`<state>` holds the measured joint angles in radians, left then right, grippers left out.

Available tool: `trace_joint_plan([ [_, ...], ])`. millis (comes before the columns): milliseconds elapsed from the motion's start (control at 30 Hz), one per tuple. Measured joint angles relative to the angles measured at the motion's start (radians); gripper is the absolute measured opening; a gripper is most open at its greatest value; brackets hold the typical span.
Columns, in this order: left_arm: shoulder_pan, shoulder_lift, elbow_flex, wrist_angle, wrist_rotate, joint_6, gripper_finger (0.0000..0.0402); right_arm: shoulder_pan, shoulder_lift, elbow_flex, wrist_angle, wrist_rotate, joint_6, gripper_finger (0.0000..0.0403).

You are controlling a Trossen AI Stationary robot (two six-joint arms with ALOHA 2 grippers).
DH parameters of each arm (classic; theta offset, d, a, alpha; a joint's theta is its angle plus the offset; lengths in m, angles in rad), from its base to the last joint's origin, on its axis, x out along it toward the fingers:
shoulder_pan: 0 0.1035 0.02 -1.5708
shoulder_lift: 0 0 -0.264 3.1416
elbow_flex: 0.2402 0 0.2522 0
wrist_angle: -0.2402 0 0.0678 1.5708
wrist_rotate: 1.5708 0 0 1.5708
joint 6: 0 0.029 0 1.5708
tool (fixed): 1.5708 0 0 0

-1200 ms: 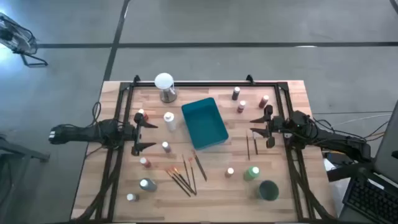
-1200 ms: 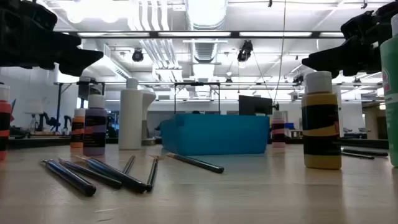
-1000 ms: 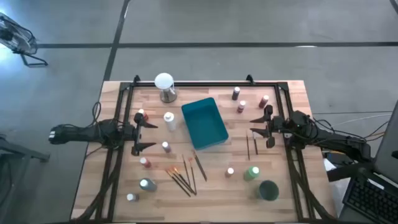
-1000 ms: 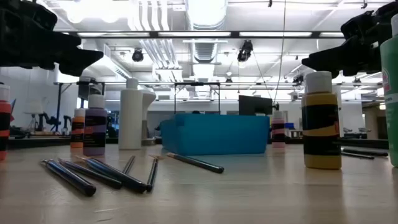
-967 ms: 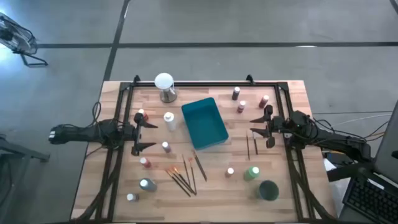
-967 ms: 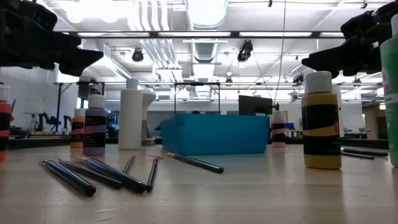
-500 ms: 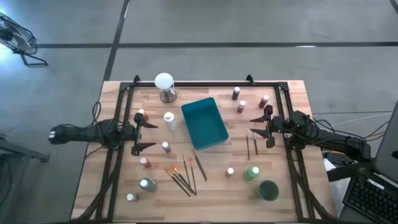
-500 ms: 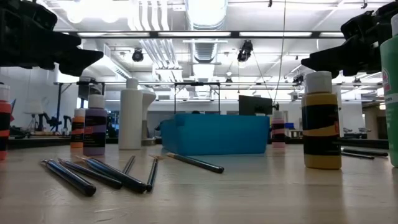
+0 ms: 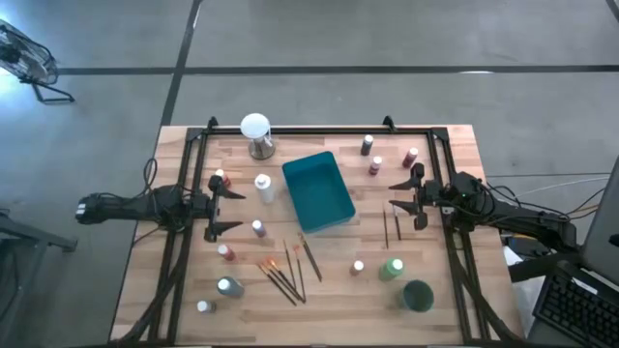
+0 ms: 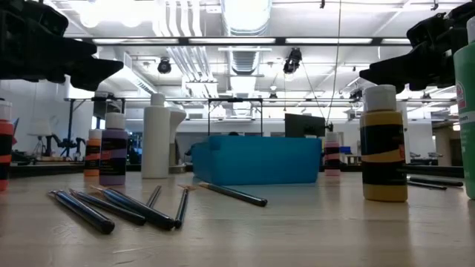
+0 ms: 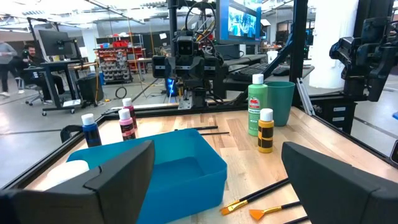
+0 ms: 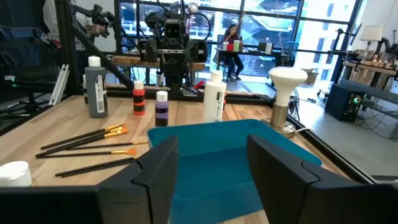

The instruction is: Pick & Place Paint Supplies

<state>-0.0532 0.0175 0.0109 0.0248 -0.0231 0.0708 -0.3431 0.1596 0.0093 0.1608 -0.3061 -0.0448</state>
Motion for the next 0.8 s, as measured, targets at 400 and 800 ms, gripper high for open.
trace_joint_plan([
  [400, 0.000, 0.000, 0.000, 0.085, -0.020, -0.016, 0.0355, 0.000, 0.000, 0.000, 0.020, -0.001, -0.124, 0.0148],
  [800, 0.001, 0.003, 0.000, 0.565, -0.018, -0.095, 0.0355, 0.001, 0.000, 0.000, 0.337, -0.009, -0.032, 0.0117],
])
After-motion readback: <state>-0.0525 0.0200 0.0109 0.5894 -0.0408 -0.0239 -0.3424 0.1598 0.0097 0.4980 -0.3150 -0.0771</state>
